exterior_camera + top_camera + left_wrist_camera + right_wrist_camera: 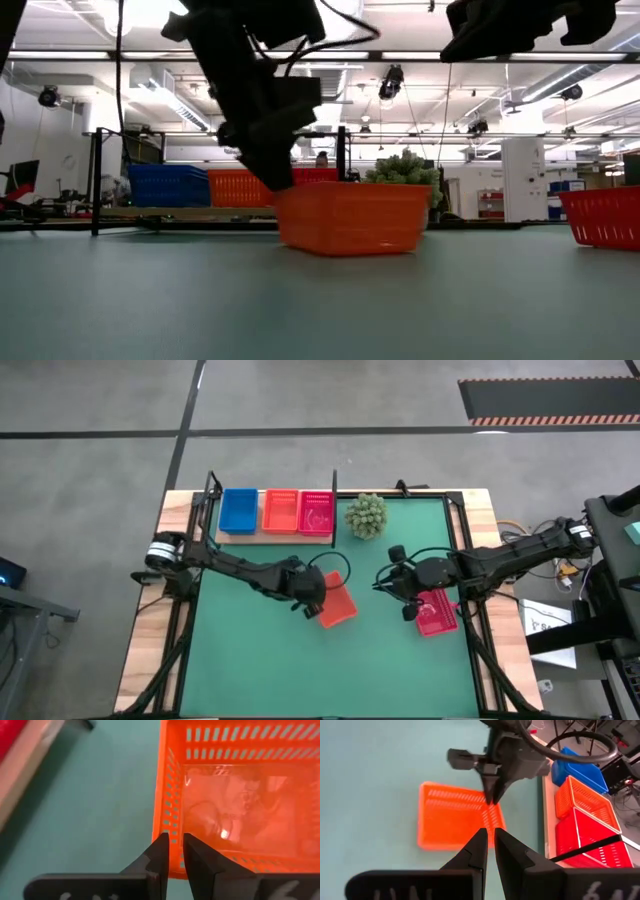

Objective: Stack baskets on shelf by color
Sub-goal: Stack the orange bin on the orange bin on the shelf

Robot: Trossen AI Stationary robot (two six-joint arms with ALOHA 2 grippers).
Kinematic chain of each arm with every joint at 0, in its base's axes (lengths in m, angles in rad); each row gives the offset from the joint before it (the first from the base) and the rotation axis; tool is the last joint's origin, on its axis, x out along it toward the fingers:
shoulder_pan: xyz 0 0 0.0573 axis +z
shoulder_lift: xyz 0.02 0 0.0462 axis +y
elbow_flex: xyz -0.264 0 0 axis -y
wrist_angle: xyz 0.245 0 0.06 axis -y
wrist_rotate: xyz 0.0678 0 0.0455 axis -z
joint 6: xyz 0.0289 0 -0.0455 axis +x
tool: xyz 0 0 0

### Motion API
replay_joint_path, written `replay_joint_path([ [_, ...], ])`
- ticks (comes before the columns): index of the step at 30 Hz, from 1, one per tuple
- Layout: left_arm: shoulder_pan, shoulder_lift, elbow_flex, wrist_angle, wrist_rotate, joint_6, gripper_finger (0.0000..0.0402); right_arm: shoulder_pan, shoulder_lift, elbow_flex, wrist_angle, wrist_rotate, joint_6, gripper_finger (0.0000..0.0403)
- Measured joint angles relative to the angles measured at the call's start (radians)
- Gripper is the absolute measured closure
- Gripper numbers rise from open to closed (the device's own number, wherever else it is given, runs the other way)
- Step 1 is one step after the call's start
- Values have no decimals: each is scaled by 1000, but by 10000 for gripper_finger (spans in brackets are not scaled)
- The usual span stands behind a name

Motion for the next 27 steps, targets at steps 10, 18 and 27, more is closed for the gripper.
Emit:
replay_joint_path([
  [10,29,-103,31,-67,45,19,362,0,0,-3,-2,0,-6,376],
  [18,-141,-77,103,136,78,-18,362,0,1,-3,-2,-1,-9,376],
  [27,-192,51,108,213,70,-21,361,0,8,-4,0,-1,-12,376],
])
